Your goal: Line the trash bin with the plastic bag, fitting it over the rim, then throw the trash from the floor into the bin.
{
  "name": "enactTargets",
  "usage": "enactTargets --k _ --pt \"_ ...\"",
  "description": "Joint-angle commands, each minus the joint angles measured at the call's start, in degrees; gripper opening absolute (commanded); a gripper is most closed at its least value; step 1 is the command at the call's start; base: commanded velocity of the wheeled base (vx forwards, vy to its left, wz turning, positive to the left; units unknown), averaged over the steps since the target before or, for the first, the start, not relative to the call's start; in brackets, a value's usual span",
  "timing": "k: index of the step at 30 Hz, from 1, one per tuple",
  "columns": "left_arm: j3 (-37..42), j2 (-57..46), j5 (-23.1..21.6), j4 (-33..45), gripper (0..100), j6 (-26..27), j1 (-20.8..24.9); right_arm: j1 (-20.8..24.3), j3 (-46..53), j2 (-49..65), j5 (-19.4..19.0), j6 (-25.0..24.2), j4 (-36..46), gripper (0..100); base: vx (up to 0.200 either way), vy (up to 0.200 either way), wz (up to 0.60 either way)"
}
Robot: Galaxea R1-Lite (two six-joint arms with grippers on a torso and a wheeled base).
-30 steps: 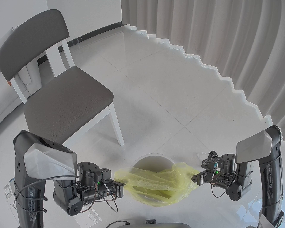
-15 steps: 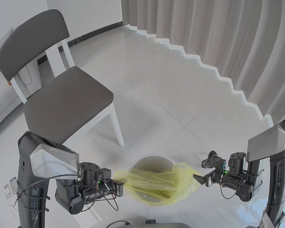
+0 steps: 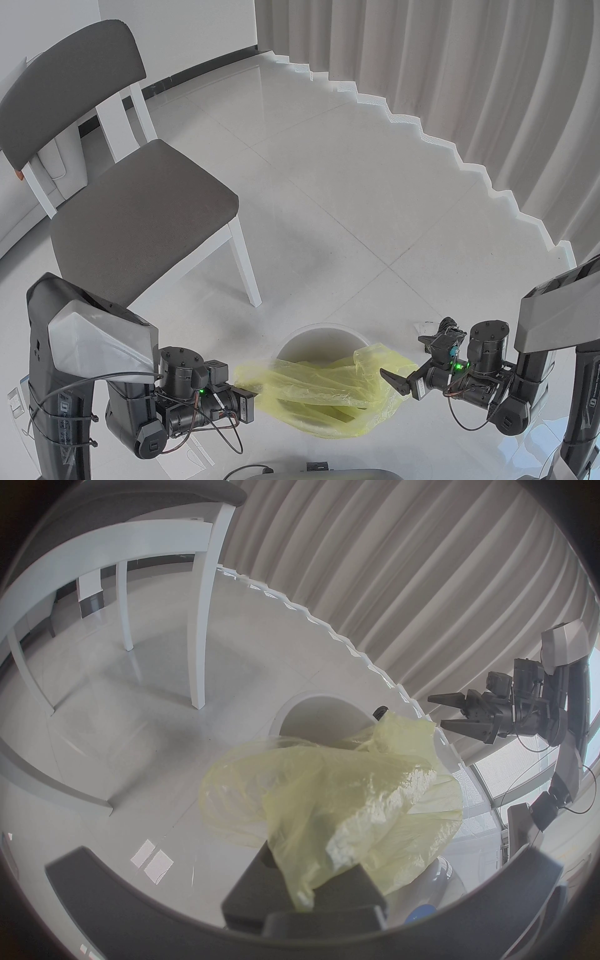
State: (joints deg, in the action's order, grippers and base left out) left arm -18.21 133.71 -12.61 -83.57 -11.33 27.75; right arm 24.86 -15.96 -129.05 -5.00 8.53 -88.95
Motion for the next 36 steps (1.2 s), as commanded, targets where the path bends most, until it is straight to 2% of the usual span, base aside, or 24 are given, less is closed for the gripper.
enactTargets --k 1,6,10,16,23,24,33,36 --pt "1.07 -0.2 0.39 -0.02 0 -0.01 0.38 1.69 -0.04 -0.68 1.39 1.22 -1.05 100 0.0 0.0 0.0" --pt "1.87 -0.55 0.74 -0.11 0 0.08 0.55 4.24 0.05 -0.41 3.33 3.51 -1.05 100 0.0 0.0 0.0" --pt "4.85 -1.78 1.88 -0.19 0 0.16 1.08 8.98 -0.65 -0.76 5.7 4.65 -1.05 100 0.0 0.0 0.0" --pt "4.77 -1.61 2.15 0.33 0 1.04 0.64 11.53 -1.44 -0.59 5.79 7.73 -1.05 100 0.0 0.0 0.0" --pt "0.02 1.73 3.73 0.6 0 1.66 1.79 13.55 -3.91 -0.94 5.61 8.17 -1.05 100 0.0 0.0 0.0" --pt "-0.6 2.61 3.82 0.6 100 1.66 1.61 13.99 -4.43 -1.2 5.61 8.17 -1.05 100 0.0 0.0 0.0" --pt "-0.07 1.73 3.9 0.42 100 1.66 1.17 15.92 -8.39 -5.77 5.61 8.43 -0.87 100 0.0 0.0 0.0" --pt "1.34 0.85 3.99 -0.02 100 1.57 1.17 15.92 -10.59 -7.18 5.61 8.78 1.59 100 0.0 0.0 0.0"
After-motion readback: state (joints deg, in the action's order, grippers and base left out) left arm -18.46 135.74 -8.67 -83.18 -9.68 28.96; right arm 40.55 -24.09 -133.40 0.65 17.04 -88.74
